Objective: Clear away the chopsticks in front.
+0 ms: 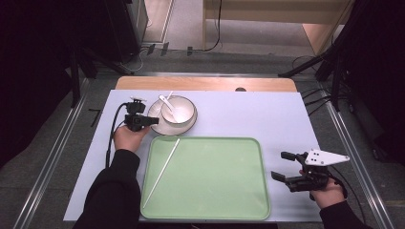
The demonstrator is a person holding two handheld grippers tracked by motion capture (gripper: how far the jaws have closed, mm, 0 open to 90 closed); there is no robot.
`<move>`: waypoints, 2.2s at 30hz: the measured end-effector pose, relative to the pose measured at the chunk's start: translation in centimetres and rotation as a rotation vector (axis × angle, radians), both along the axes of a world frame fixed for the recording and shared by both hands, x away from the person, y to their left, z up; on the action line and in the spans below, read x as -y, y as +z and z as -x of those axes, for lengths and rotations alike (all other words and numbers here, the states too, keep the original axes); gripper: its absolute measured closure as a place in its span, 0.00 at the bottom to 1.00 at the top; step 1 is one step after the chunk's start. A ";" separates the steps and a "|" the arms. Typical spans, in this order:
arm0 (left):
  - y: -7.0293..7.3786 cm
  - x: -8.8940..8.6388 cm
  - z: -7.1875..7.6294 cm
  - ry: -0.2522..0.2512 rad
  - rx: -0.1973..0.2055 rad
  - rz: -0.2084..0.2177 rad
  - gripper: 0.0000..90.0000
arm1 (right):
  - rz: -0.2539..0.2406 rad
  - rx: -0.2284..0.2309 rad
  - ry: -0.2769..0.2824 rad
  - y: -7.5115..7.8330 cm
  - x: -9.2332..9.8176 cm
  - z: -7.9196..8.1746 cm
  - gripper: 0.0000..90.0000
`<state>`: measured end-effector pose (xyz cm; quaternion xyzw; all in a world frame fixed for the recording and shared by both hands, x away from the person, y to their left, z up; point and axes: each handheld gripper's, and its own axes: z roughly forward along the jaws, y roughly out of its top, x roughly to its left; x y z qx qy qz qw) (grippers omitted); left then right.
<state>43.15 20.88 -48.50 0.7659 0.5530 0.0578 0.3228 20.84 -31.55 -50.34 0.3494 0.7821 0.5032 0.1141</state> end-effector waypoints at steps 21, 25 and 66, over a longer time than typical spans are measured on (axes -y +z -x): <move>6.0 -2.1 2.4 0.050 0.038 0.085 0.95 | 0.002 0.000 0.015 0.1 -0.2 -0.3 0.18; 6.5 -1.0 3.2 0.021 0.036 0.086 0.95 | 0.001 0.001 0.013 0.1 -0.2 -0.4 0.18; 5.0 3.3 14.2 -0.116 0.075 0.082 0.95 | 0.001 0.007 0.033 0.1 -0.5 -1.0 0.18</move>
